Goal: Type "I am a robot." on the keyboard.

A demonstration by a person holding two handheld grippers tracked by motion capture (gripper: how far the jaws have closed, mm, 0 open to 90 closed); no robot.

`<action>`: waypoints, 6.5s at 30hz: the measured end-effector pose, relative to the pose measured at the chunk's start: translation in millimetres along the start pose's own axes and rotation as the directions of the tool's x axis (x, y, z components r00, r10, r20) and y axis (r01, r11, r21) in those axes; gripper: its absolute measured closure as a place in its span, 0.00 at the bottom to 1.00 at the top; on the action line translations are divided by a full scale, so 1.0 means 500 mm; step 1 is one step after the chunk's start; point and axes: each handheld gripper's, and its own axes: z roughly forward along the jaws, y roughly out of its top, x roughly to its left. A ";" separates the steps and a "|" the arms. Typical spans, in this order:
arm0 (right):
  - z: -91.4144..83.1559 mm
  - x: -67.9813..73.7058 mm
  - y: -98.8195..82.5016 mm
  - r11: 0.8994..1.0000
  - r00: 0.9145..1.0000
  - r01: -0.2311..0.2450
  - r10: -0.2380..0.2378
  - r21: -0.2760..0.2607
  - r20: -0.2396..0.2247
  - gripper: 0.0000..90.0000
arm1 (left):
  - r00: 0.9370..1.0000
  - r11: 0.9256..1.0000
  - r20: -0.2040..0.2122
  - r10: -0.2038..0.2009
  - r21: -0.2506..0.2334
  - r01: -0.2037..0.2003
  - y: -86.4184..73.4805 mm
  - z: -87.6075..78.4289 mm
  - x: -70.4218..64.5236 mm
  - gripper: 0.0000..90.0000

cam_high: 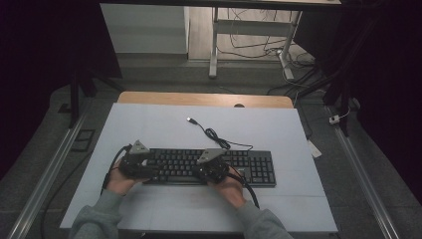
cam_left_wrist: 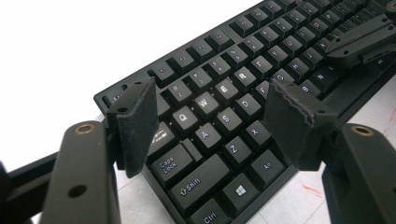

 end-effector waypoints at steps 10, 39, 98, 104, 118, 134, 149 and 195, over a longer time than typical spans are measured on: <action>-0.020 -0.007 0.003 0.999 1.000 -0.017 0.017 -0.044 0.006 1.00 | 1.000 1.000 -0.003 0.000 0.000 0.000 -0.001 0.000 0.002 0.39; -0.137 -0.053 -0.081 0.987 0.986 -0.104 0.118 -0.125 0.114 0.66 | 1.000 1.000 -0.008 0.008 0.007 -0.008 -0.003 0.002 0.001 0.38; -0.232 -0.084 -0.183 0.980 0.969 -0.147 0.170 -0.133 0.179 0.60 | 0.984 0.995 0.156 0.088 -0.053 -0.081 0.015 0.015 -0.075 0.97; -0.230 -0.084 -0.183 0.982 0.969 -0.145 0.166 -0.123 0.182 0.60 | 0.977 0.992 0.173 0.128 -0.024 -0.126 0.014 0.032 -0.099 0.99; -0.225 -0.084 -0.184 0.984 0.970 -0.142 0.161 -0.110 0.182 0.59 | 0.971 0.984 0.168 0.167 0.039 -0.176 0.005 0.062 -0.119 0.99; -0.223 -0.084 -0.184 0.985 0.972 -0.138 0.155 -0.104 0.179 0.59 | 0.971 0.982 0.167 0.170 0.055 -0.181 -0.001 0.075 -0.120 0.98; -0.223 -0.085 -0.184 0.985 0.971 -0.139 0.156 -0.101 0.182 0.59 | 0.982 0.992 0.144 0.122 -0.042 -0.117 0.006 0.044 -0.098 0.99; -0.218 -0.084 -0.184 0.987 0.974 -0.132 0.146 -0.088 0.173 0.57 | 0.998 0.996 0.062 -0.011 -0.087 0.016 0.002 0.013 -0.035 0.60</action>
